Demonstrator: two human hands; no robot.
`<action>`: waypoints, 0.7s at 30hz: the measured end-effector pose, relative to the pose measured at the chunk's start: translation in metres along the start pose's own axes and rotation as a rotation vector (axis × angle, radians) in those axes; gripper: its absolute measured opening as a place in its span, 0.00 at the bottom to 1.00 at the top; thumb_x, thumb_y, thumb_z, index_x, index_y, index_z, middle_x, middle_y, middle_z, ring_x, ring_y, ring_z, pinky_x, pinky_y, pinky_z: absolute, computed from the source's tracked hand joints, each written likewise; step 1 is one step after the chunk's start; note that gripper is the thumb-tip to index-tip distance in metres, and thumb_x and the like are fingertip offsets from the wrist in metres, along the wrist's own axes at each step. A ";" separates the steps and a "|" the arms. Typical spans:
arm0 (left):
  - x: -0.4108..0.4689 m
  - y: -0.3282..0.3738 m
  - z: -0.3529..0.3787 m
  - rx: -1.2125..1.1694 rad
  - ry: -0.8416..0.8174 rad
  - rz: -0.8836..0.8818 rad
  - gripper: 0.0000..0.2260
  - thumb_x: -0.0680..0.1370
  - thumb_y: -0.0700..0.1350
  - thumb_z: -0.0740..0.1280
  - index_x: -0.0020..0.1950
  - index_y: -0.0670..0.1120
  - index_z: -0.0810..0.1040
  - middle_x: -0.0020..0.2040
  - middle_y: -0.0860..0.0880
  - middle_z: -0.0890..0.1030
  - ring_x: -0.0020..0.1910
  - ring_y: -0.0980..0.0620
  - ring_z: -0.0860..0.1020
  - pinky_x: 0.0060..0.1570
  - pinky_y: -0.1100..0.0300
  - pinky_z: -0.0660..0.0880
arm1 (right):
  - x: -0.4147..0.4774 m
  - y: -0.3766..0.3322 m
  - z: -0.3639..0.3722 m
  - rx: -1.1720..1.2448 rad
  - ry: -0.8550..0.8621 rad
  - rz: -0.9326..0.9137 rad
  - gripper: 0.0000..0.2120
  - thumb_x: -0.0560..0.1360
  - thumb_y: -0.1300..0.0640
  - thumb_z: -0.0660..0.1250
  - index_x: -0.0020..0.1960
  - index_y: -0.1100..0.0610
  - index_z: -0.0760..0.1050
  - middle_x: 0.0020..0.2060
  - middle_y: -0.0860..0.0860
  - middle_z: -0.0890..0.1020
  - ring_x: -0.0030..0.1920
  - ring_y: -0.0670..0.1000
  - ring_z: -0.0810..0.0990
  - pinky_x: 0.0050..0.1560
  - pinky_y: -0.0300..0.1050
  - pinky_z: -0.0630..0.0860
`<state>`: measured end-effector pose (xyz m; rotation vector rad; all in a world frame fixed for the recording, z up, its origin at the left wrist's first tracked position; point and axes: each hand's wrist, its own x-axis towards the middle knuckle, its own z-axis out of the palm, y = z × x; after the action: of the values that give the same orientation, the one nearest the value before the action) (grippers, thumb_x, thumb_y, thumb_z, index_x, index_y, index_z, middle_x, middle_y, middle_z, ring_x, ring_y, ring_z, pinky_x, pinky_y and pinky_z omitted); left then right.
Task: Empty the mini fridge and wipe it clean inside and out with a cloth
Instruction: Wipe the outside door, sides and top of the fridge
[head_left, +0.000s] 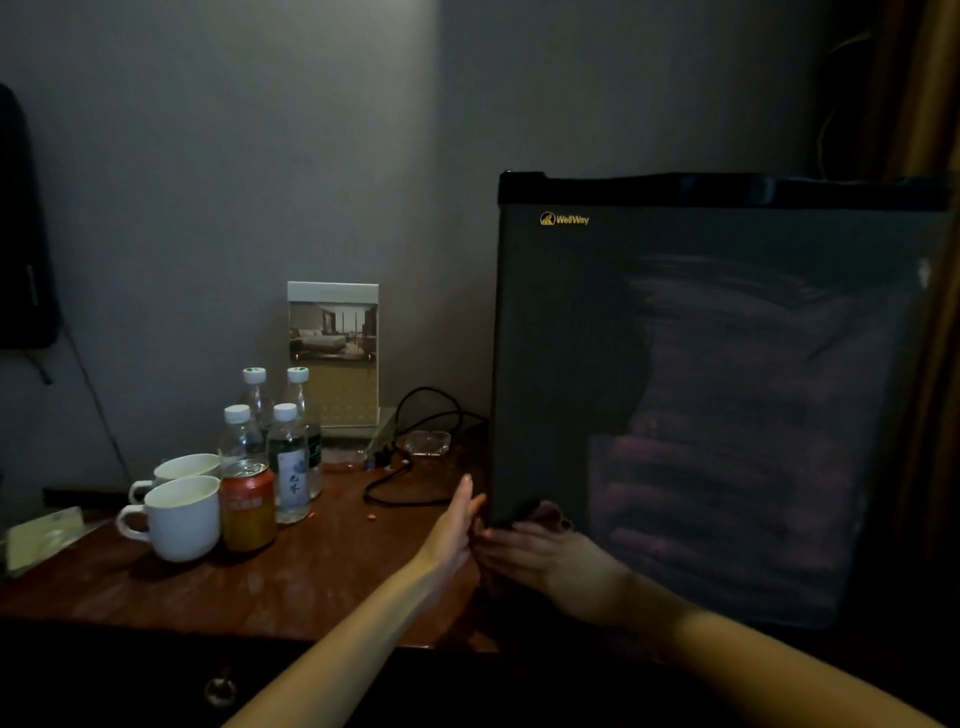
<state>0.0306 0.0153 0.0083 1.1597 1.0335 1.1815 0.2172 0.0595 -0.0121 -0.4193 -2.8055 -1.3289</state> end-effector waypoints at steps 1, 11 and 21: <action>-0.005 -0.005 0.001 0.018 0.024 -0.020 0.28 0.81 0.60 0.45 0.73 0.45 0.67 0.67 0.47 0.75 0.65 0.52 0.74 0.54 0.64 0.73 | -0.011 0.000 0.004 -0.006 -0.001 -0.046 0.25 0.75 0.53 0.56 0.71 0.50 0.70 0.71 0.45 0.70 0.72 0.47 0.63 0.73 0.45 0.59; -0.009 -0.010 -0.010 0.024 -0.008 -0.058 0.38 0.78 0.67 0.38 0.75 0.44 0.63 0.73 0.48 0.69 0.73 0.50 0.65 0.73 0.53 0.55 | -0.018 0.057 -0.038 0.122 0.275 0.258 0.23 0.78 0.59 0.54 0.74 0.56 0.64 0.74 0.53 0.65 0.75 0.53 0.59 0.77 0.50 0.53; -0.007 -0.032 -0.045 0.054 0.287 0.035 0.30 0.82 0.60 0.44 0.75 0.42 0.62 0.74 0.44 0.66 0.72 0.49 0.65 0.68 0.59 0.62 | 0.049 -0.029 0.008 0.054 -0.094 0.012 0.26 0.76 0.59 0.48 0.73 0.60 0.64 0.75 0.55 0.63 0.75 0.56 0.61 0.75 0.56 0.58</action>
<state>-0.0099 0.0134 -0.0292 1.0732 1.2710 1.3834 0.1641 0.0598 -0.0330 -0.5099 -2.9020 -1.2603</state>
